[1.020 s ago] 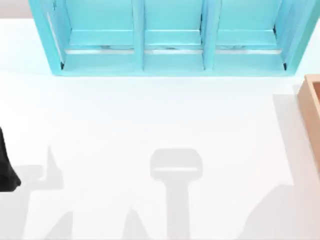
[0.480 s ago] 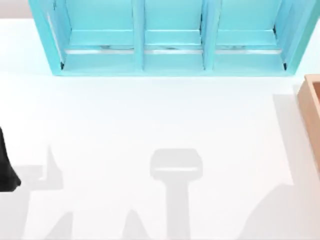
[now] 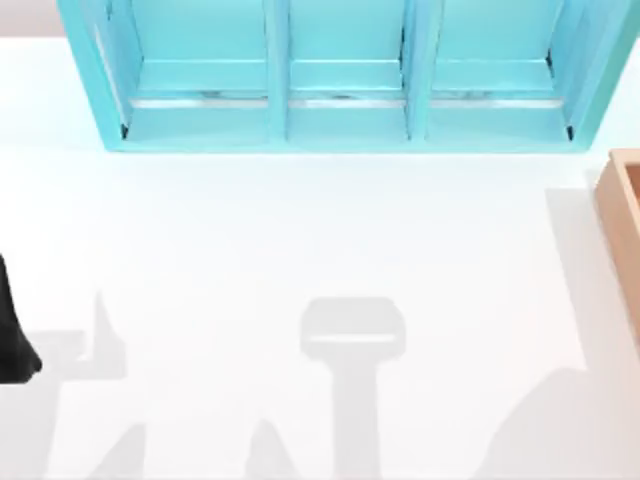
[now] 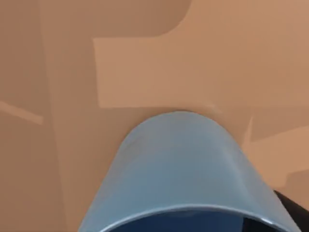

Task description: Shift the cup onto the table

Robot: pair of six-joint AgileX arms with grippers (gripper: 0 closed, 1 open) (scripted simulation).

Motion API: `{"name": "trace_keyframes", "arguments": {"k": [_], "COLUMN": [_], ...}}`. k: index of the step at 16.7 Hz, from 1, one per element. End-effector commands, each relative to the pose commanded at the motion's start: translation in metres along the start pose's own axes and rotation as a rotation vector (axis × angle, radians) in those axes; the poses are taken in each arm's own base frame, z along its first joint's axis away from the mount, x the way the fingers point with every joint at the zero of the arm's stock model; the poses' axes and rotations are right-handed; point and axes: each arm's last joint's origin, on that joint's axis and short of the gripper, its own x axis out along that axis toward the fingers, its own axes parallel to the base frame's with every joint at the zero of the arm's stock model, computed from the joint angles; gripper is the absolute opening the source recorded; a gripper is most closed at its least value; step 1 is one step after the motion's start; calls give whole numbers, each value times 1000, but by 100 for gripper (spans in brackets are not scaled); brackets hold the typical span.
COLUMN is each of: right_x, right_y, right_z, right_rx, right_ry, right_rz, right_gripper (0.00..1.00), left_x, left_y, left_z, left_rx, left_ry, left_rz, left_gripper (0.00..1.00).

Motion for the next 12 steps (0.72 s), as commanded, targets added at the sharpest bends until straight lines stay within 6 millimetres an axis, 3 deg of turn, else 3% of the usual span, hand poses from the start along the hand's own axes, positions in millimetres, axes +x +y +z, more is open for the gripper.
{"name": "trace_keyframes", "arguments": {"k": [3, 9, 12], "right_x": [-24, -83, -99], "right_y": [19, 89, 99], "right_z": [9, 3, 0], "right_rx": [0, -1, 0], "right_ry": [-23, 27, 2], "right_rz": [-8, 4, 1], "right_gripper": [0, 0, 0], "left_x": [0, 0, 0], "left_y": [0, 0, 0], "left_z": [0, 0, 0], "left_rx": [0, 0, 0], "left_ry": [0, 0, 0], "left_rz": [0, 0, 0], "left_gripper": [100, 100, 100]}}
